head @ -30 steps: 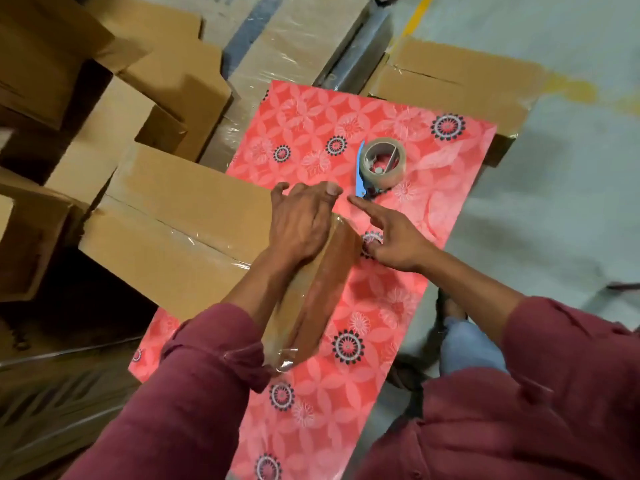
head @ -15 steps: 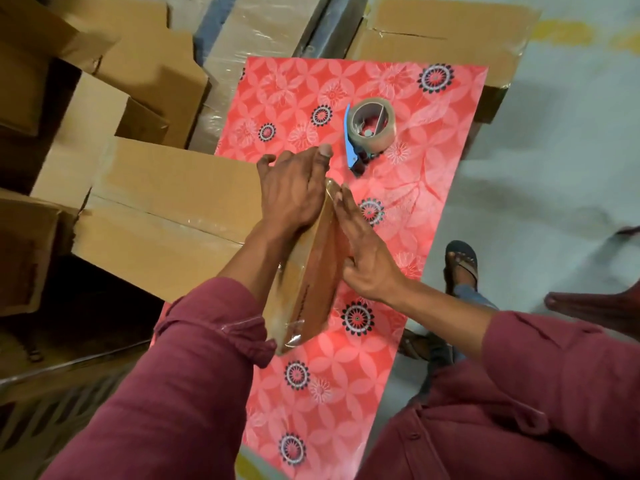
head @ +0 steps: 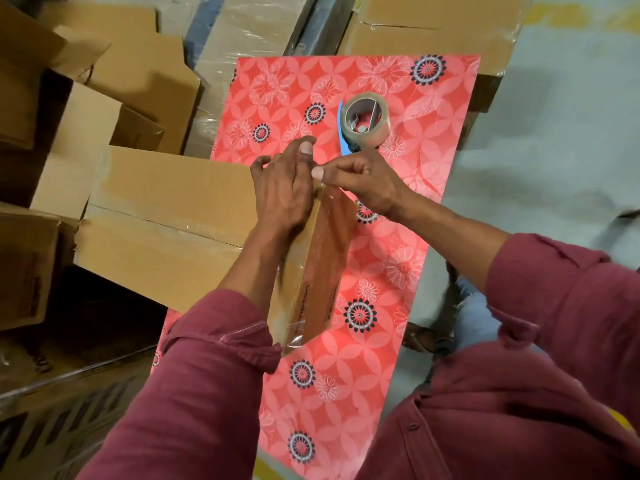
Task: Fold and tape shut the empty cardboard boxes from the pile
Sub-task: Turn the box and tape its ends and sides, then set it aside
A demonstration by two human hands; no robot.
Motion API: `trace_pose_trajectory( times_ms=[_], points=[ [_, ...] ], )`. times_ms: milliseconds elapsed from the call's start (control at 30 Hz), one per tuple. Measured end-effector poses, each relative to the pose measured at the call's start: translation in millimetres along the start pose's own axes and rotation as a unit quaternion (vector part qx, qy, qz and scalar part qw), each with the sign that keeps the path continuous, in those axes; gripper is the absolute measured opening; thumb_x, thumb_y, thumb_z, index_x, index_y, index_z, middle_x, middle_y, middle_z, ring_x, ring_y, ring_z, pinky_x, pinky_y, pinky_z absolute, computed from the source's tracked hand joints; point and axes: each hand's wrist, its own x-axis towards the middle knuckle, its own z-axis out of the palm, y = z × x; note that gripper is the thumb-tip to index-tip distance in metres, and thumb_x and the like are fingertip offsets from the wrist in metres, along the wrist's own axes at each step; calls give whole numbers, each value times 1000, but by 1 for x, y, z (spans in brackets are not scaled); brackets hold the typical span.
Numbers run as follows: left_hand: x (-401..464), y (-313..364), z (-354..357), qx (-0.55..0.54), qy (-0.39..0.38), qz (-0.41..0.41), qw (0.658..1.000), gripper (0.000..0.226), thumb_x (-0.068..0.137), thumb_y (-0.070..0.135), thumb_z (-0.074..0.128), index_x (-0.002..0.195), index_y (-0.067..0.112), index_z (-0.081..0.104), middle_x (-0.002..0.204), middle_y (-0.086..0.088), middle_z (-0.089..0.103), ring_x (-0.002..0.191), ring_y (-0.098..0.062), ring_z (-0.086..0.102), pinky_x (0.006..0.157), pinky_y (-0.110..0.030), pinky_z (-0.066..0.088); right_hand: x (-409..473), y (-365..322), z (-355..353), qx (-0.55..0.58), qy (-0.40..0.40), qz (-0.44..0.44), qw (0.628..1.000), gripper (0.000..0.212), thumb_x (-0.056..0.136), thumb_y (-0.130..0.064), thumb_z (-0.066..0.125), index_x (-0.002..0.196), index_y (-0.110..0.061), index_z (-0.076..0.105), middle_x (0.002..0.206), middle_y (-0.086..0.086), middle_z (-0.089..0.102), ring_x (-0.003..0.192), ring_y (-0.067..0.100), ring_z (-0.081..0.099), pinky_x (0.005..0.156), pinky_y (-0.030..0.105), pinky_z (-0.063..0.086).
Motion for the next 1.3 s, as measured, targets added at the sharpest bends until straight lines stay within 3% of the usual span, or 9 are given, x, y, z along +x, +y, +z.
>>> trace_pose_trajectory(
  times_ms=[67,167,300,500,633,767,900,1033,1300],
  points=[
    [3,-3,2,3,-4,-4,1000,56,108,48,15,127,32,66,95,8,76,109,-12,64,113,-49,26,2,12,-1,19,-19,8,1000,18,93,-36,76,87,-21,84,69,-1,68,67,11,54,65,39,46],
    [6,-6,6,12,-9,-8,1000,56,105,48,16,122,33,68,90,9,76,106,-11,65,114,-49,25,6,28,-6,39,-25,15,999,29,92,-21,79,116,-6,77,112,4,77,112,14,68,105,44,54],
    [5,-7,5,9,-4,-6,1000,53,105,45,20,120,33,69,91,10,76,104,-9,65,113,-49,26,16,32,-22,-12,-110,17,994,35,92,-15,77,125,-6,71,116,-6,75,109,-1,63,100,26,51],
    [0,0,0,-43,30,18,998,40,108,35,34,118,26,71,84,12,76,95,-12,70,109,-55,36,22,34,-40,-15,-175,50,983,53,82,6,80,133,-1,66,127,7,72,123,19,66,102,39,55],
    [-2,1,-2,-52,64,39,996,38,106,33,39,117,20,73,83,4,74,85,-23,69,97,-60,47,15,18,-24,-26,-144,7,989,71,72,-21,94,137,-12,66,125,4,73,121,14,67,97,26,55],
    [-5,2,-3,-36,75,42,996,49,109,48,34,115,21,74,92,4,76,91,-25,68,92,-54,50,10,30,-1,-136,-73,-68,986,83,61,-62,91,133,-29,66,114,2,69,103,8,65,95,33,54],
    [-14,1,-8,-44,140,43,988,47,109,46,40,111,17,77,100,1,77,94,-25,64,85,-46,49,9,43,-12,-227,-125,-78,963,101,56,-51,97,145,-23,57,119,4,61,101,4,55,88,12,44],
    [-45,0,-17,-68,188,35,979,36,108,36,50,110,11,76,102,-2,76,95,-23,65,82,-44,50,-3,40,-6,-250,-100,-93,958,141,50,-62,96,163,-26,22,149,7,48,129,16,52,109,28,42],
    [-183,-45,-41,-114,247,-130,953,32,107,43,56,115,19,75,112,6,75,106,-15,71,83,-50,58,-23,55,18,-333,-40,-194,922,137,63,-75,81,163,-8,16,167,17,26,151,26,31,120,44,35]
  ],
)
